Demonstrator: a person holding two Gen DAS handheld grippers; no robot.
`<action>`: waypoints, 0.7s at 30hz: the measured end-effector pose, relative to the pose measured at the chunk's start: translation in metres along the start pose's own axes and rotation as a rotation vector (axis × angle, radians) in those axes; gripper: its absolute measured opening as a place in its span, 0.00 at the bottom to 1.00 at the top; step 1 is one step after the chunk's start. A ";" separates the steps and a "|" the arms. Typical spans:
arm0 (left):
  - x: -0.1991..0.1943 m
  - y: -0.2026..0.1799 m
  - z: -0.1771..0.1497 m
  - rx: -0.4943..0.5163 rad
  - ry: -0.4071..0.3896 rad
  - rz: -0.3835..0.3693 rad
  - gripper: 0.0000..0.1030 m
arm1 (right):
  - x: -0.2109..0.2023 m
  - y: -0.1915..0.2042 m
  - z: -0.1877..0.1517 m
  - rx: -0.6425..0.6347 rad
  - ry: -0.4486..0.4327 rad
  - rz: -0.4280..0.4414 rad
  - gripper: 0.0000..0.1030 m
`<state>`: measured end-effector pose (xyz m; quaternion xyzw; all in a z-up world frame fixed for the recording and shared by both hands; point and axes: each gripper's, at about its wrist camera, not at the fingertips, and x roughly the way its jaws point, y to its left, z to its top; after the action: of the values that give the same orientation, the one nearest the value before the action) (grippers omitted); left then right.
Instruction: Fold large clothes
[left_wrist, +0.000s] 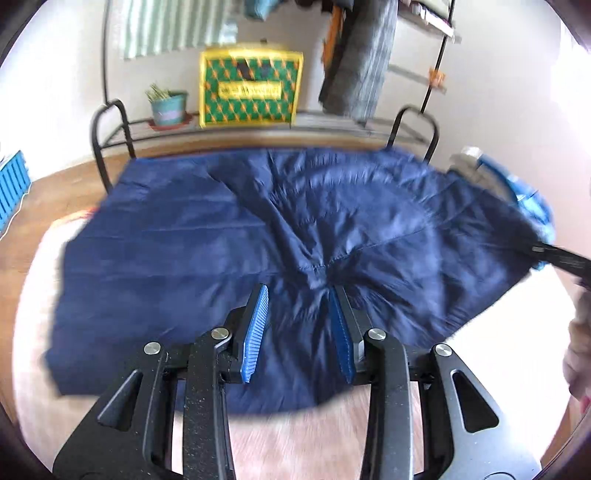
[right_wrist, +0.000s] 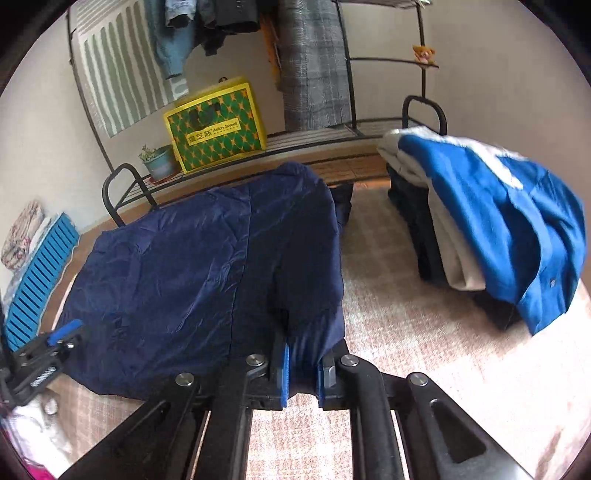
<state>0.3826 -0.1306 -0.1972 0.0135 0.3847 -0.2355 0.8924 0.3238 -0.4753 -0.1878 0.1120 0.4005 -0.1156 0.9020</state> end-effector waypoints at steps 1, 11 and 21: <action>-0.025 0.007 -0.004 -0.005 -0.025 0.006 0.34 | -0.006 0.010 0.004 -0.043 -0.014 -0.018 0.07; -0.189 0.150 -0.099 -0.424 -0.192 0.121 0.34 | -0.050 0.101 0.034 -0.272 -0.149 -0.050 0.06; -0.240 0.203 -0.164 -0.583 -0.237 0.153 0.34 | -0.080 0.249 0.041 -0.427 -0.238 0.113 0.03</action>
<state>0.2154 0.1817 -0.1781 -0.2413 0.3270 -0.0475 0.9124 0.3750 -0.2420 -0.0739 -0.0731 0.3000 0.0100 0.9511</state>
